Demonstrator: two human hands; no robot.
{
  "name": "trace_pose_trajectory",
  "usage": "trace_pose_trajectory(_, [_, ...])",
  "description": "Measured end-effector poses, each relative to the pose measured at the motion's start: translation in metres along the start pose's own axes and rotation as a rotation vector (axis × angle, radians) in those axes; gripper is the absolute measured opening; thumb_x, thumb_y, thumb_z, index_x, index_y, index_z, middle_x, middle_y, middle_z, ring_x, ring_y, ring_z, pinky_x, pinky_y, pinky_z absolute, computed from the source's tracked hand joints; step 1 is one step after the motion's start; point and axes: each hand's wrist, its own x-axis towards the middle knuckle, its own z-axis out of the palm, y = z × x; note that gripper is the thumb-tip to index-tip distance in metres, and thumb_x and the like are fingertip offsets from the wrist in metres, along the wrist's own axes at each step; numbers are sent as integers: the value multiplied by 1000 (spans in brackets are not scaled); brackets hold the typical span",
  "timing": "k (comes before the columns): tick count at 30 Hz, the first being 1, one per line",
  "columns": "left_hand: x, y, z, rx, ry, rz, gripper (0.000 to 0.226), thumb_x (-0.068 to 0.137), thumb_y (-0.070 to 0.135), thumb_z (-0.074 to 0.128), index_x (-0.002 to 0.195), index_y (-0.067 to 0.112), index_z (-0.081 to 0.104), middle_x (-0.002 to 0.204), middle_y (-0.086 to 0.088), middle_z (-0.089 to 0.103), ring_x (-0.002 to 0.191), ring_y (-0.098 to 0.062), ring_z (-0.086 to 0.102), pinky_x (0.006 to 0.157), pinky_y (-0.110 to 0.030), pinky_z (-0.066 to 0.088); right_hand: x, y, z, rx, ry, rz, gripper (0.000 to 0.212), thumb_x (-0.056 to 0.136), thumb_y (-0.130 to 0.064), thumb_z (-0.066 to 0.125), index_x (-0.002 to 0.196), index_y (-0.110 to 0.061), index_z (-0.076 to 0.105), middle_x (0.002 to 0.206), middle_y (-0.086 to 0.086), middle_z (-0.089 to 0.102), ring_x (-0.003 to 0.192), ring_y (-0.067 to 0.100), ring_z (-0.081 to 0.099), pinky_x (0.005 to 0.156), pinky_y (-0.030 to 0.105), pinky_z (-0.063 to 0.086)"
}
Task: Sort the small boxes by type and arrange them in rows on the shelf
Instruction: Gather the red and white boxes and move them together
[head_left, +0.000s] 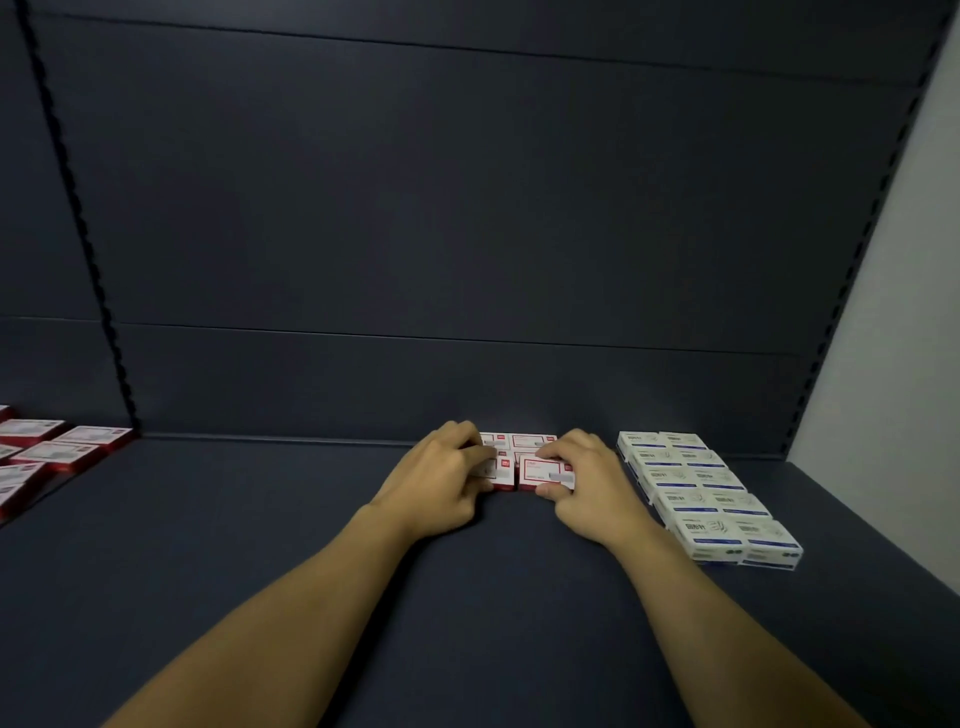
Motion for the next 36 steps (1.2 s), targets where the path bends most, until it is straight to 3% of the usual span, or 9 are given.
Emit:
trace_pose_trajectory(15, [3,-2,3,-28,-45,3,46,91,45,61,129,20,68,112,11,53,103,-10,51,98,-29,44,4,8,2,47,5,2,40,76,-17,83,113,-23,68,107,-13,55,103,5,48,89,15,35])
trace_pose_trajectory(24, [3,-6,1,-112,-43,-44,41,90,45,67,125,23,69,108,17,51,104,0,47,91,-10,36,4,7,0,18,2,-26,37,75,-20,84,110,-23,72,103,-16,57,100,4,46,82,3,30])
trace_pose_trajectory(30, [1,-5,1,-114,-53,-41,43,91,45,66,127,22,68,112,15,52,105,3,44,92,-10,35,4,6,1,2,-25,-6,40,78,-25,83,116,-21,73,109,-14,55,103,2,43,94,16,31])
trace_pose_trajectory(36, [1,-5,1,-119,-59,-46,43,91,44,66,128,22,68,113,16,52,108,1,45,95,-11,35,4,5,-1,1,-48,-9,41,79,-28,82,119,-22,72,110,-15,53,103,0,41,97,15,30])
